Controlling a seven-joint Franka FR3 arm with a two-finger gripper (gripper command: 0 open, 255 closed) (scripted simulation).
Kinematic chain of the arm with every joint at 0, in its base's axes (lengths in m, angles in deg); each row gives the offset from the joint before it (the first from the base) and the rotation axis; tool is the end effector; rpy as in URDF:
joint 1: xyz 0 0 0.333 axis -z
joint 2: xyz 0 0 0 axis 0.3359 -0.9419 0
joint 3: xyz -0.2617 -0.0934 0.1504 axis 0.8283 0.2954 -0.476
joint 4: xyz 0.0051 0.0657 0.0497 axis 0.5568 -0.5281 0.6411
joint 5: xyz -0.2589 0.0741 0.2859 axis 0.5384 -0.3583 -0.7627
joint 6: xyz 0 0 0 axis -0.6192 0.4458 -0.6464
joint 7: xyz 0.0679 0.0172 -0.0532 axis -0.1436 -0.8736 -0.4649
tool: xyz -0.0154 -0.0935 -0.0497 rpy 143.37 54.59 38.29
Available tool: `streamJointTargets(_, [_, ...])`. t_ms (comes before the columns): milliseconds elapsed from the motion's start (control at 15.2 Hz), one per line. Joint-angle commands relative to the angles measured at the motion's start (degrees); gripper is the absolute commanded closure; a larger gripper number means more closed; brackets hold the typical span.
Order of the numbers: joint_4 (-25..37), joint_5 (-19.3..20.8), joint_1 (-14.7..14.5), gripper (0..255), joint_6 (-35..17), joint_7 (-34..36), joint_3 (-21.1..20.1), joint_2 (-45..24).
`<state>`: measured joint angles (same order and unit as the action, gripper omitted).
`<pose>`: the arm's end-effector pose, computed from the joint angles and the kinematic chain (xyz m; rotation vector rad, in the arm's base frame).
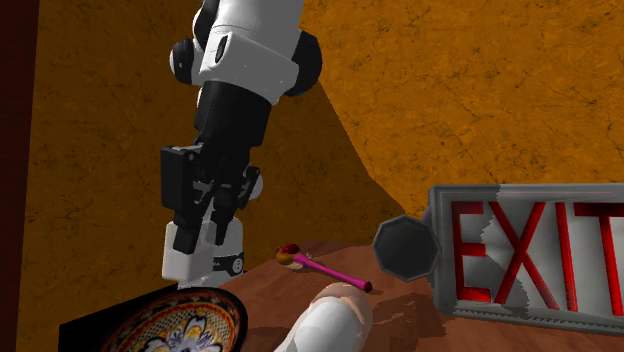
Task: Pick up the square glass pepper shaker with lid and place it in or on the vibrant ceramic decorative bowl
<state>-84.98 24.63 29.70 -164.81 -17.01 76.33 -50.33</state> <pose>0.3466 -0.3206 0.4153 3.0544 0.2778 -0.3816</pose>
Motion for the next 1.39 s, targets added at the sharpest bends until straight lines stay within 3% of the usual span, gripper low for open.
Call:
streamJointTargets(0, [-1.2,0.0,0.1,255,-1.8,0.1,0.3,-0.6])
streamJointTargets(330, [-3.6,-0.3,0.1,255,-6.5,0.3,0.9,-3.0])
streamJointTargets(858, [-3.6,-0.3,0.1,255,-6.5,0.3,0.9,-3.0])
streamJointTargets(924, [-3.6,-0.3,0.1,0,-6.5,0.3,0.9,-3.0])
streamJointTargets(1254, [-3.6,-0.3,0.1,0,-6.5,0.3,0.9,-3.0])
streamJointTargets(1320, [-2.3,-0.4,-0.1,0,-4.4,0.4,0.5,-2.3])
